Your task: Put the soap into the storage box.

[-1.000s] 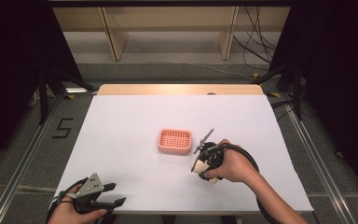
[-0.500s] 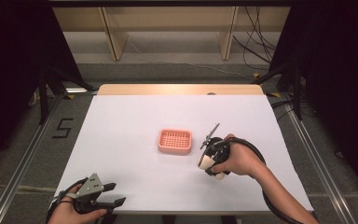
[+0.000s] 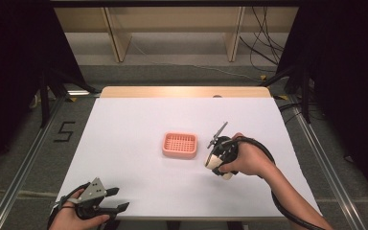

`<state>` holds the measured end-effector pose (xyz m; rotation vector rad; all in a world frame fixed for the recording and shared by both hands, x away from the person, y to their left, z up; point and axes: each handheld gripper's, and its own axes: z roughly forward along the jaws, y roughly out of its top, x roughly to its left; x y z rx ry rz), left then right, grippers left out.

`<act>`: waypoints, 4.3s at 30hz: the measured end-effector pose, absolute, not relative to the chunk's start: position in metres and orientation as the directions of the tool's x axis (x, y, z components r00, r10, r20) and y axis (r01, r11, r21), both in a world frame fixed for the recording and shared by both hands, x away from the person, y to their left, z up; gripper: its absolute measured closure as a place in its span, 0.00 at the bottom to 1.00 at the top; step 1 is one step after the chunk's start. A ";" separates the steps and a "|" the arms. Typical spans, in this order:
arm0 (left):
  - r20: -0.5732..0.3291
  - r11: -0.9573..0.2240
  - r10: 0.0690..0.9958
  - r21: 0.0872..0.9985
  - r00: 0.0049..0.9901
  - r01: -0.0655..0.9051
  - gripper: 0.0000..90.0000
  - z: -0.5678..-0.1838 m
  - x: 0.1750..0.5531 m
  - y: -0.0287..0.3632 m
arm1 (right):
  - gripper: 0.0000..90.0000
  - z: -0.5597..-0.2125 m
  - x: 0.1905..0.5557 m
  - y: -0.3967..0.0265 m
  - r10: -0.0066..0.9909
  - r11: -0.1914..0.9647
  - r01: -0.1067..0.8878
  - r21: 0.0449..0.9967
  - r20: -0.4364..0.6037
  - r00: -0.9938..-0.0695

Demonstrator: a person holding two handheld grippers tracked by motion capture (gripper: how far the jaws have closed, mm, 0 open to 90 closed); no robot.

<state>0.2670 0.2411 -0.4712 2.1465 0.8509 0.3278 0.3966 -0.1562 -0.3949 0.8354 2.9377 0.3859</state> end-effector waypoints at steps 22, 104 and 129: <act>-0.053 -0.456 0.663 0.762 0.746 0.459 0.40 -0.470 0.267 0.241 | 0.56 -0.395 0.410 -0.162 0.533 0.821 0.523 0.231 0.018 -0.846; -0.060 -0.438 0.672 0.771 0.738 0.463 0.40 -0.468 0.266 0.242 | 0.56 -0.375 0.455 -0.124 0.527 0.812 0.493 0.313 -0.031 -0.849; -0.075 -0.422 0.675 0.777 0.734 0.468 0.40 -0.468 0.266 0.241 | 0.56 -0.377 0.465 -0.109 0.457 0.854 0.425 0.301 -0.040 -0.889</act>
